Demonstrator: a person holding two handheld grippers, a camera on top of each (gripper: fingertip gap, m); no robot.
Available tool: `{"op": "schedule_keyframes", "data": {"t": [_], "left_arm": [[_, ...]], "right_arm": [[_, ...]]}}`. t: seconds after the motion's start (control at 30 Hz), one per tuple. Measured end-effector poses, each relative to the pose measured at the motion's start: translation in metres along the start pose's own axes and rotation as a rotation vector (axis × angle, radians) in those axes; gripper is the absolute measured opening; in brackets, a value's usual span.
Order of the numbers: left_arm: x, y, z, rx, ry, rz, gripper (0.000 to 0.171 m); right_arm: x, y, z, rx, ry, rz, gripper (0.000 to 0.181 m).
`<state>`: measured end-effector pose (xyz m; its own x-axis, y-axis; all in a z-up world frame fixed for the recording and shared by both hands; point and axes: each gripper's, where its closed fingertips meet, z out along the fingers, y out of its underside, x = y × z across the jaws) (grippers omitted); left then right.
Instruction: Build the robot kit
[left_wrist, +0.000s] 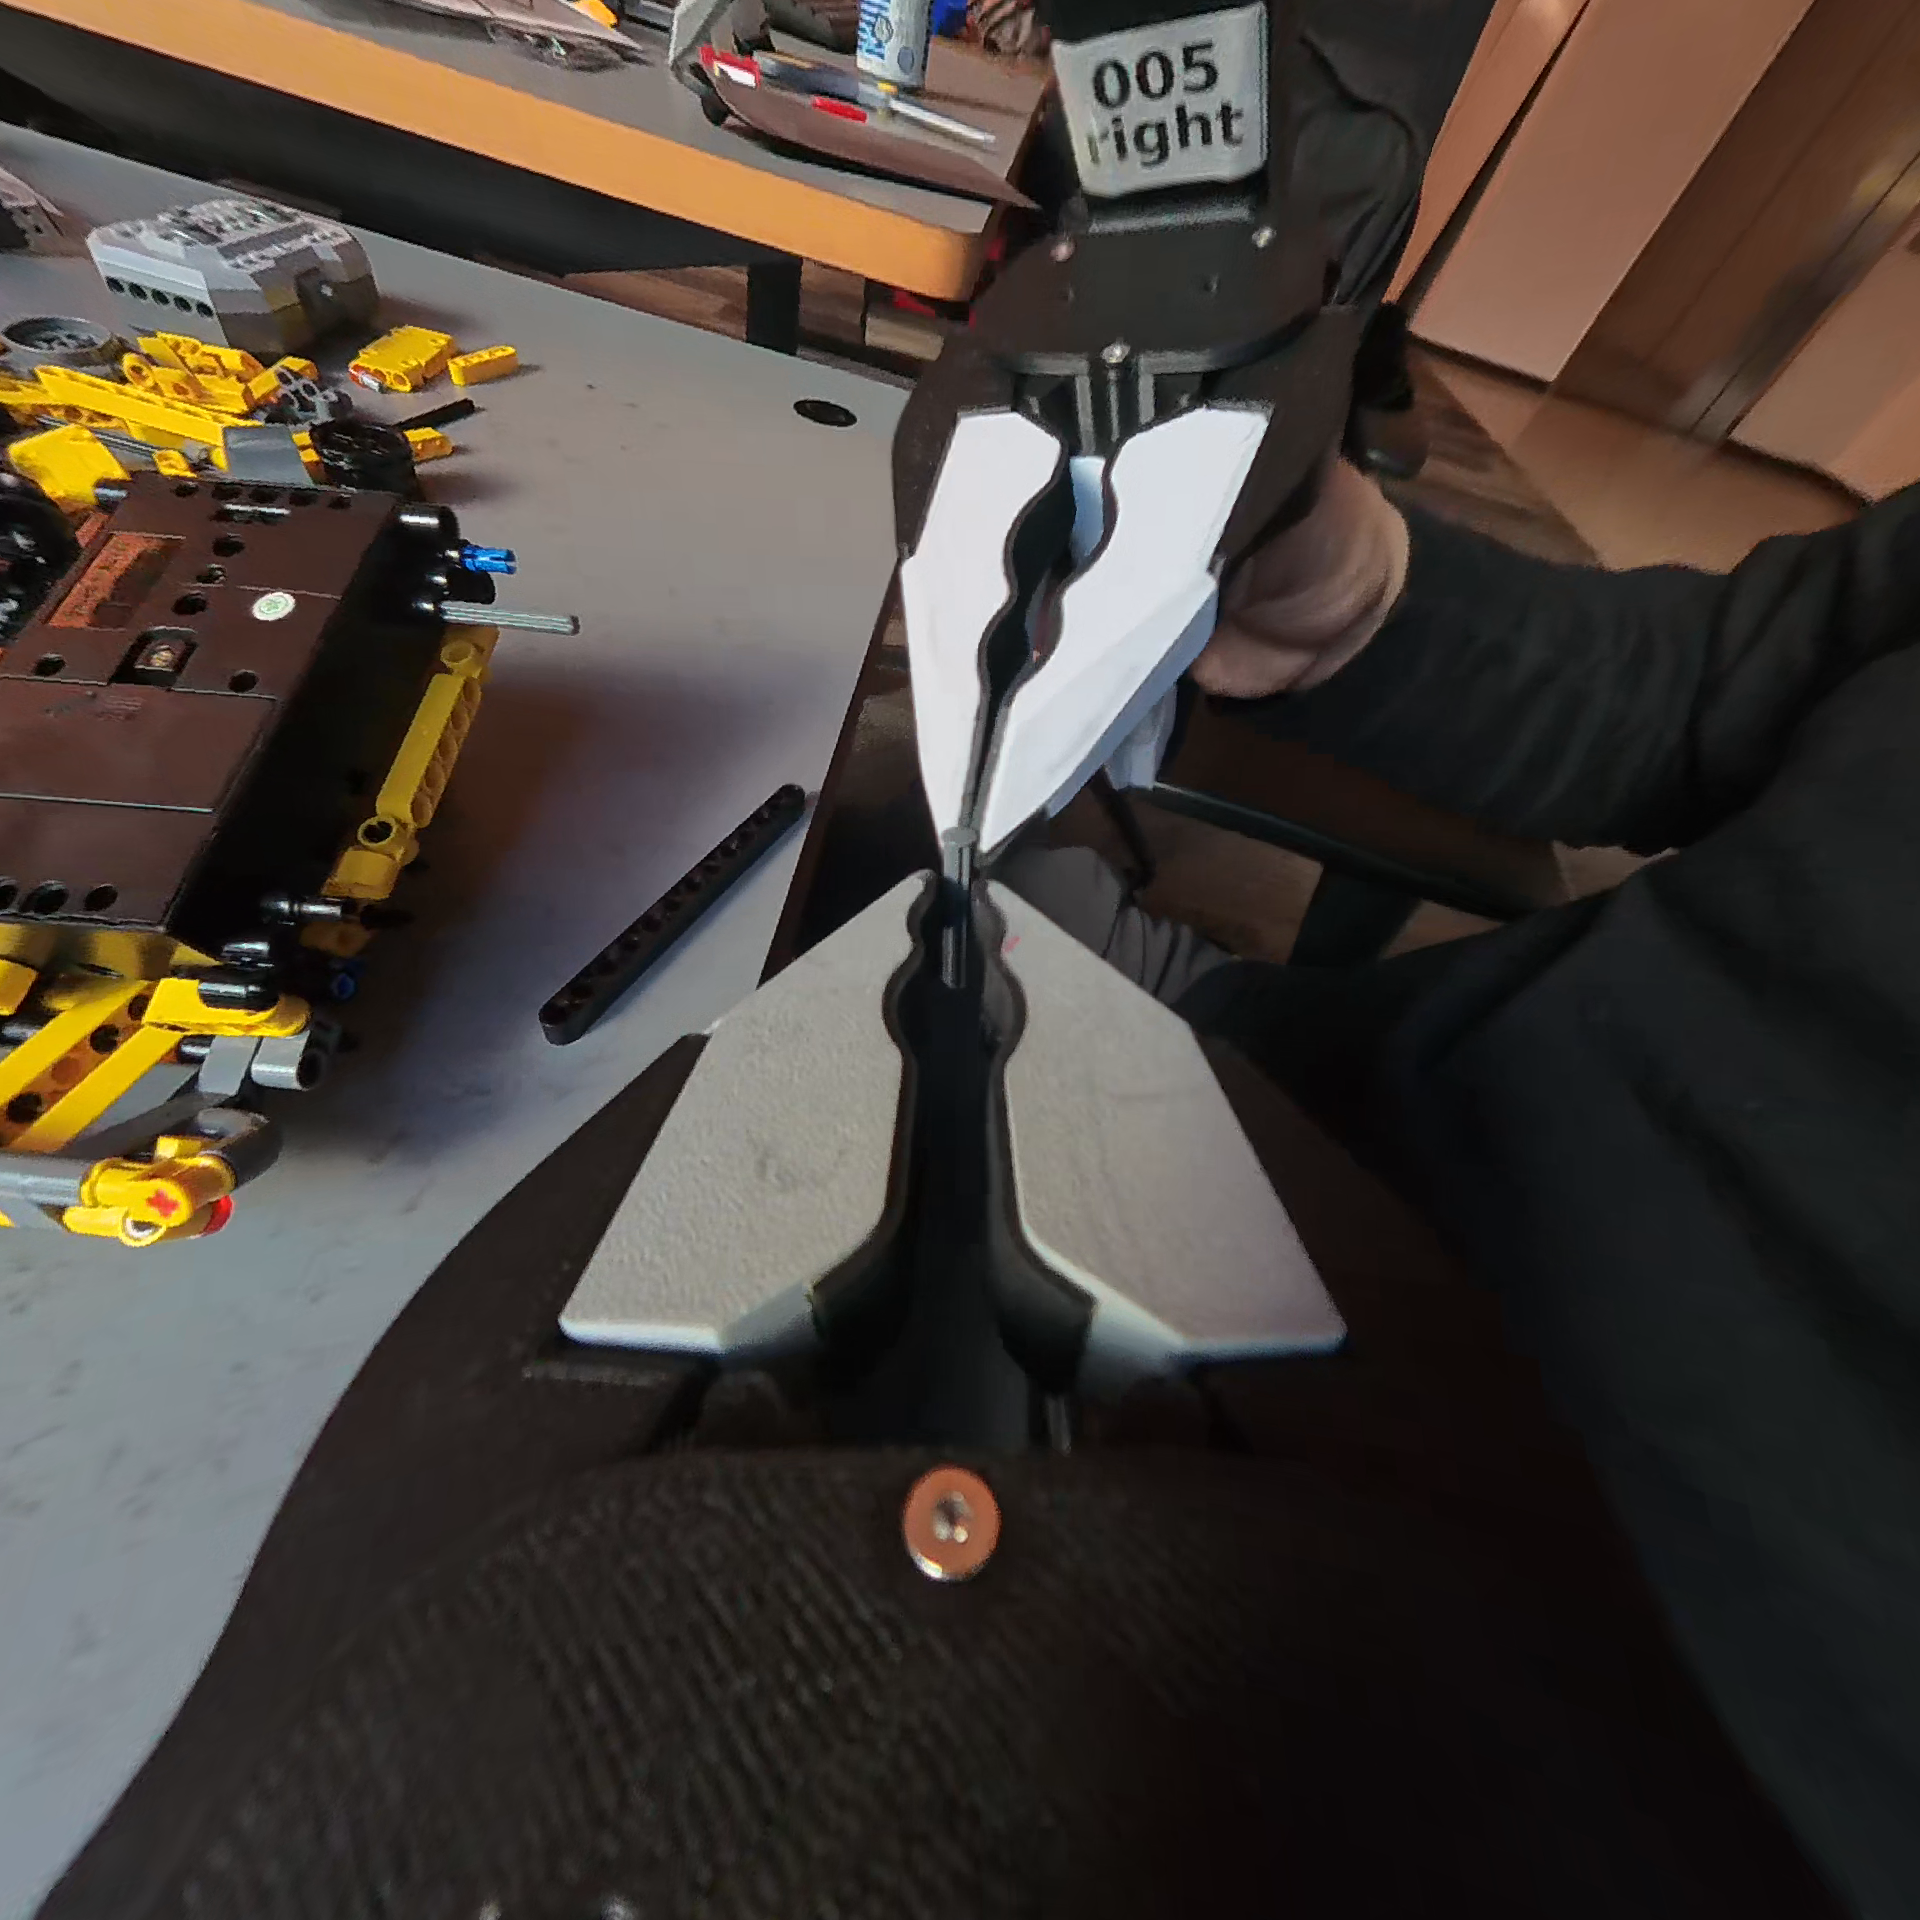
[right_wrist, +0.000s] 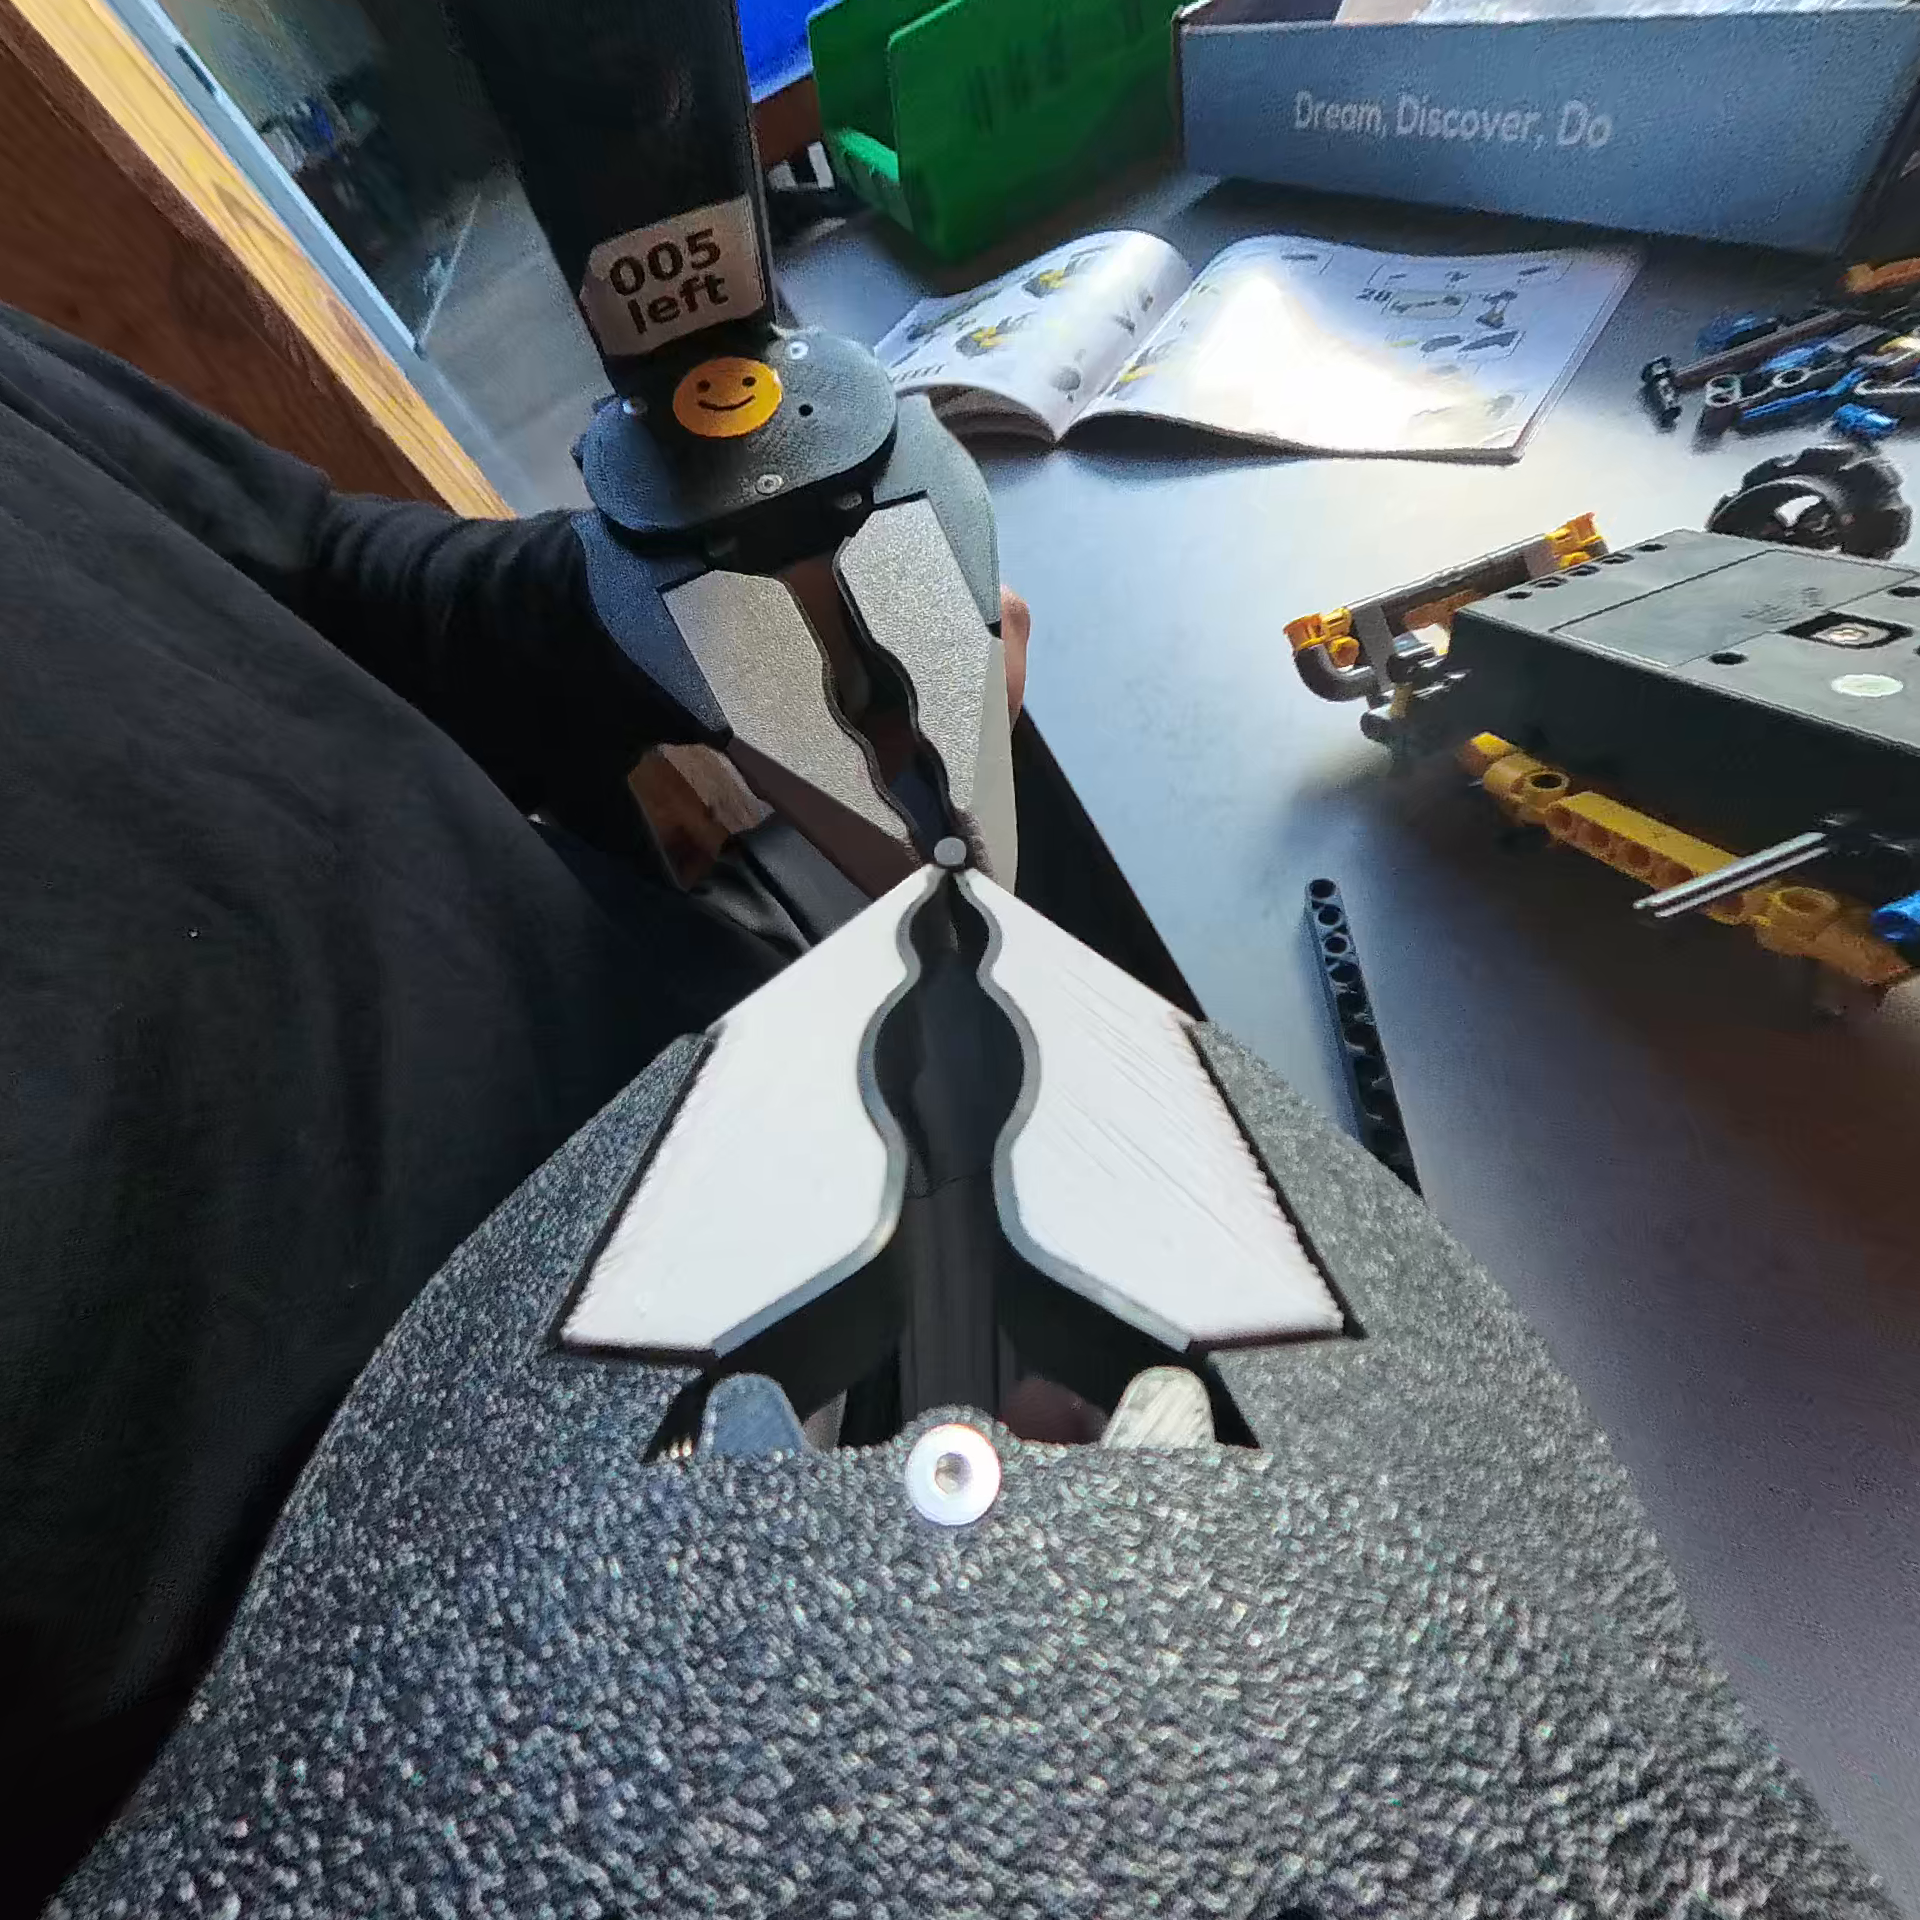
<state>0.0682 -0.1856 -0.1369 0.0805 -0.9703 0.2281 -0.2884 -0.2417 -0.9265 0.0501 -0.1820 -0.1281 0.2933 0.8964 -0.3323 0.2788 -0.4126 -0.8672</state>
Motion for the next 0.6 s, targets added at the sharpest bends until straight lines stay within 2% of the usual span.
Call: {"op": "schedule_keyframes", "data": {"t": [0.33,0.6], "left_arm": [[-0.006,0.01,0.005,-0.082,-0.046,0.032,0.001],[-0.009,0.015,0.008,-0.121,-0.065,0.019,0.001]], "right_arm": [[0.009,0.005,0.002,0.037,0.005,0.067,0.004],[0.008,0.007,0.002,0.043,0.015,0.031,0.007]]}}
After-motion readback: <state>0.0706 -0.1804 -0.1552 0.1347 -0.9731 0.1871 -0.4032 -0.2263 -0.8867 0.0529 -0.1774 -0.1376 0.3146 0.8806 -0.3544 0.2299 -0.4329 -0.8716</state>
